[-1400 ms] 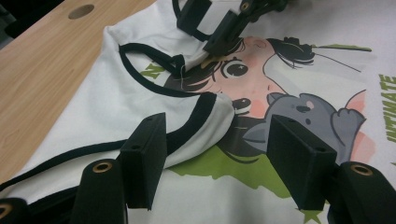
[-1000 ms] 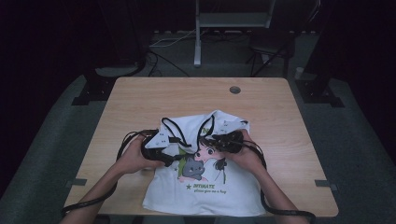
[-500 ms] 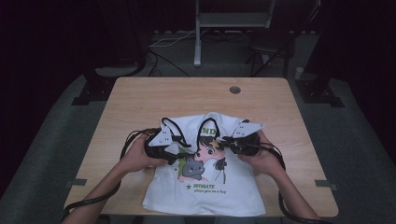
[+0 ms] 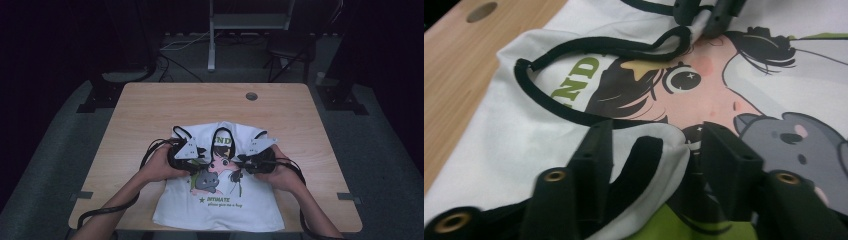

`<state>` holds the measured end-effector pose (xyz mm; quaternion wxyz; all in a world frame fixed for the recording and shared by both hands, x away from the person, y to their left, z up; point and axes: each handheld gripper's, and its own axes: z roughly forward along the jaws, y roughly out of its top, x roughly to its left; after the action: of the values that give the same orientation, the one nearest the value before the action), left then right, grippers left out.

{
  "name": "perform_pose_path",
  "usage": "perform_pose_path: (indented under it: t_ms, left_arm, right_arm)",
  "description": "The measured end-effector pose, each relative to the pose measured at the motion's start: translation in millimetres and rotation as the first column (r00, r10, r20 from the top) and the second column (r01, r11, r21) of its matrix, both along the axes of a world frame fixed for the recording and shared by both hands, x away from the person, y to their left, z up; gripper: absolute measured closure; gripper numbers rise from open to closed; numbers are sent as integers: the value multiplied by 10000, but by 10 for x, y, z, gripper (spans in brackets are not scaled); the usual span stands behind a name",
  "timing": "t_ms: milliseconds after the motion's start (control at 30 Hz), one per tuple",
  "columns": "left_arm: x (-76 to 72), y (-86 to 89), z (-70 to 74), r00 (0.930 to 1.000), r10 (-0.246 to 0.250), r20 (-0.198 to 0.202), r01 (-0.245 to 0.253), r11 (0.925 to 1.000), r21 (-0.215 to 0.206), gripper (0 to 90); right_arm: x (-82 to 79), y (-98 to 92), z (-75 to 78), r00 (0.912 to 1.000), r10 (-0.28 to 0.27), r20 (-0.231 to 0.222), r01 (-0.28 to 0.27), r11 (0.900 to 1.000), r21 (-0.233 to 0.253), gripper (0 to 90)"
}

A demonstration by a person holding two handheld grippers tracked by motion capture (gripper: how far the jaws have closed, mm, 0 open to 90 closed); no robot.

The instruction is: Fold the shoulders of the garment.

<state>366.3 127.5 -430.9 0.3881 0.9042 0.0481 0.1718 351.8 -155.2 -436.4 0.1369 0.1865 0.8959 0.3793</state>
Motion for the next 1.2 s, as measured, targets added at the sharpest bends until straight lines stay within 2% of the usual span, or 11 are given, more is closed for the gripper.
perform_pose_path:
  t_ms: [100, 200, 267, 467, 567, 700, 800, 900, 1200]
  left_arm:
    - [40, -13, -29, 9999, 45, -109, -40, 9991, 425, 635]
    - [64, 8, -37, 9993, 264, -259, -255, 9991, 341, 711]
    - [76, 41, -24, 9995, 298, -133, -290, 9980, 556, 738]
    - [64, 148, 24, 9991, 427, 87, -432, 9960, 780, 725]
    - [70, 166, 39, 9992, 398, 24, -399, 9965, 738, 706]
    - [57, 147, 19, 9995, 299, -99, -290, 9962, 827, 675]
    - [44, 141, 17, 9998, 135, -124, -123, 9956, 924, 679]
    - [45, 151, 20, 9998, 151, -128, -139, 9955, 935, 687]
    - [32, 176, 68, 9998, 177, -134, -166, 9967, 796, 683]
  right_arm:
    - [-5, -19, 14, 9999, -36, -110, 37, 10000, 58, 681]
    - [-8, -47, 16, 9998, -59, -171, 61, 9999, 128, 684]
    - [-12, -62, 1, 9997, -50, -223, 50, 10000, -12, 687]
    - [-23, -130, 76, 9994, -354, 37, 352, 9983, 454, 657]
    - [-18, -118, 85, 9992, -393, 120, 385, 9976, 582, 631]
    - [-5, -83, 50, 9994, -325, 107, 320, 9983, 483, 640]
    - [3, -45, 1, 9999, -103, 127, 101, 9998, 182, 717]
    - [3, -40, -9, 9999, -24, 164, 22, 9999, 142, 798]
    - [-13, -122, 93, 9995, 99, 305, -99, 10000, 10, 813]
